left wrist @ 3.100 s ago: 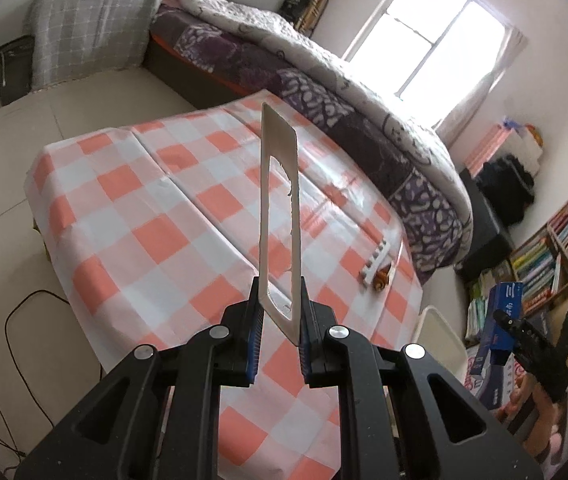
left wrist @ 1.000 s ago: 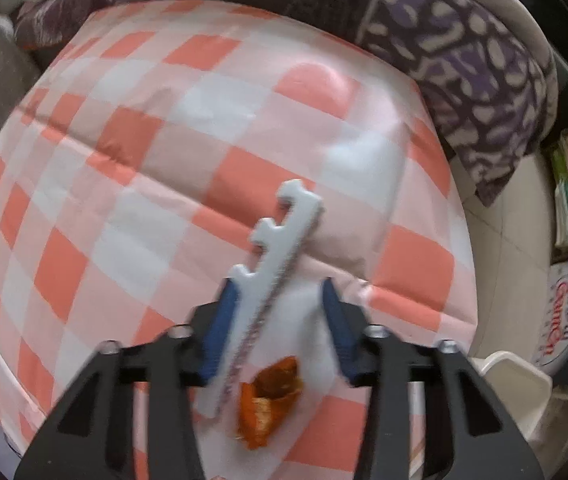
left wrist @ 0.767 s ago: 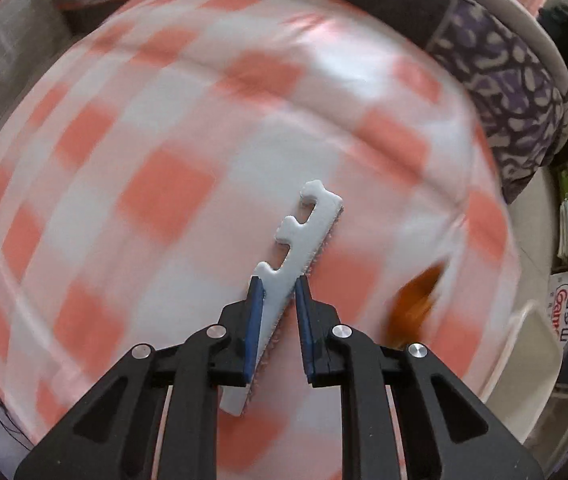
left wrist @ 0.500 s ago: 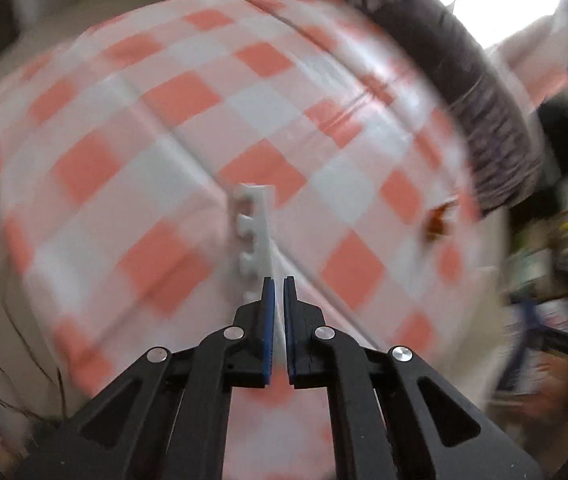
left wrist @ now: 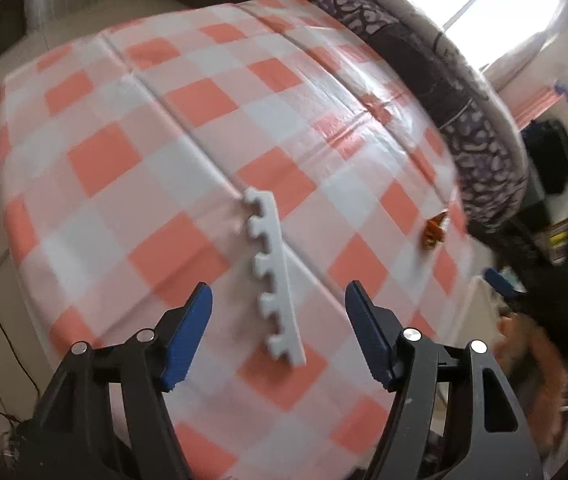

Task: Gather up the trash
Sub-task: 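Grasp the white plastic strip with the left tool while the right tool grasps the last orange peel, then carry the orange peel over the bin and release it with the right tool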

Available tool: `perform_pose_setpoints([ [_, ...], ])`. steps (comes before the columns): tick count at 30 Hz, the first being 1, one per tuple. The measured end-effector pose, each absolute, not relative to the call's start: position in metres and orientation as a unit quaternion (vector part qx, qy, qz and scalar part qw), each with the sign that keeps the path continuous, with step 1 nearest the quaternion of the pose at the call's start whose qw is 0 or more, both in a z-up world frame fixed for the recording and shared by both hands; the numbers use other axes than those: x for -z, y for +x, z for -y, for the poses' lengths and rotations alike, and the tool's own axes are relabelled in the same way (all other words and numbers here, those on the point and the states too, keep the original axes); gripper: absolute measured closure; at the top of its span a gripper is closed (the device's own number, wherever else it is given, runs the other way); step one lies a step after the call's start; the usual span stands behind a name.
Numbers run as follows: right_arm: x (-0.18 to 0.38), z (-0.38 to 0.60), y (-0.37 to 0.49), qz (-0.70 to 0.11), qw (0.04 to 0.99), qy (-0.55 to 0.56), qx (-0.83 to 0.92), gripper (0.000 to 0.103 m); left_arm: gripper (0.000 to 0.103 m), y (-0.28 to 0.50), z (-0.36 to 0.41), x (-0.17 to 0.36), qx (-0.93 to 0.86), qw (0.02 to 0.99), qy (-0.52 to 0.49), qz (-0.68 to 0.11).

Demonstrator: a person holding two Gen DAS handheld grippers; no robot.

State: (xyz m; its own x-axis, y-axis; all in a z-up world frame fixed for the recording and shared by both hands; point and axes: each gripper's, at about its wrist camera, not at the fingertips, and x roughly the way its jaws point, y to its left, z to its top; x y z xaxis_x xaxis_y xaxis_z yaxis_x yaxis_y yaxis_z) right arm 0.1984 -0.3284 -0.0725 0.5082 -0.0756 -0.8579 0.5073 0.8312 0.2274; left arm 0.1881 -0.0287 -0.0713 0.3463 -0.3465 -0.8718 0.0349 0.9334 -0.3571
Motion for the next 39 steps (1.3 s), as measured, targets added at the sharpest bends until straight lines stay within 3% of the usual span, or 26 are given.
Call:
perform_pose_setpoints([
  [5, 0.089, 0.331, 0.208, -0.490, 0.828, 0.212, 0.172, 0.012, 0.035, 0.205, 0.070, 0.109, 0.058, 0.807, -0.020, -0.587],
  [7, 0.093, 0.325, 0.214, -0.496, 0.829, 0.199, 0.163, 0.012, 0.040, 0.201, 0.077, 0.121, 0.050, 0.811, 0.009, -0.583],
  [8, 0.094, 0.321, 0.218, -0.497, 0.832, 0.191, 0.158, 0.011, 0.050, 0.197, 0.081, 0.118, 0.058, 0.820, 0.025, -0.570],
  [9, 0.096, 0.318, 0.221, -0.498, 0.833, 0.182, 0.156, 0.011, 0.075, 0.194, 0.082, 0.116, 0.070, 0.820, 0.029, -0.568],
  [12, 0.110, 0.309, 0.235, -0.514, 0.829, 0.159, 0.152, 0.010, 0.079, 0.189, 0.069, 0.113, 0.083, 0.812, 0.018, -0.578],
  [15, 0.124, 0.302, 0.244, -0.524, 0.828, 0.136, 0.147, 0.027, 0.079, 0.185, 0.042, 0.114, 0.078, 0.811, -0.011, -0.580],
  [17, 0.121, 0.293, 0.247, -0.511, 0.842, 0.094, 0.147, 0.069, 0.079, 0.186, 0.018, 0.106, 0.085, 0.806, -0.066, -0.583],
  [18, 0.120, 0.290, 0.249, -0.509, 0.845, 0.099, 0.132, 0.080, 0.079, 0.185, 0.009, 0.099, 0.090, 0.806, -0.086, -0.579],
  [26, 0.051, 0.228, 0.227, -0.420, 0.902, 0.104, 0.000, 0.082, 0.079, 0.169, -0.063, 0.025, 0.117, 0.839, -0.202, -0.492],
  [31, -0.004, 0.190, 0.195, -0.361, 0.929, 0.072, -0.048, 0.082, 0.079, 0.156, -0.076, -0.015, 0.126, 0.867, -0.212, -0.433],
  [39, -0.047, 0.176, 0.138, -0.316, 0.946, 0.044, -0.059, 0.082, 0.079, 0.132, -0.081, -0.045, 0.124, 0.896, -0.194, -0.379],
])
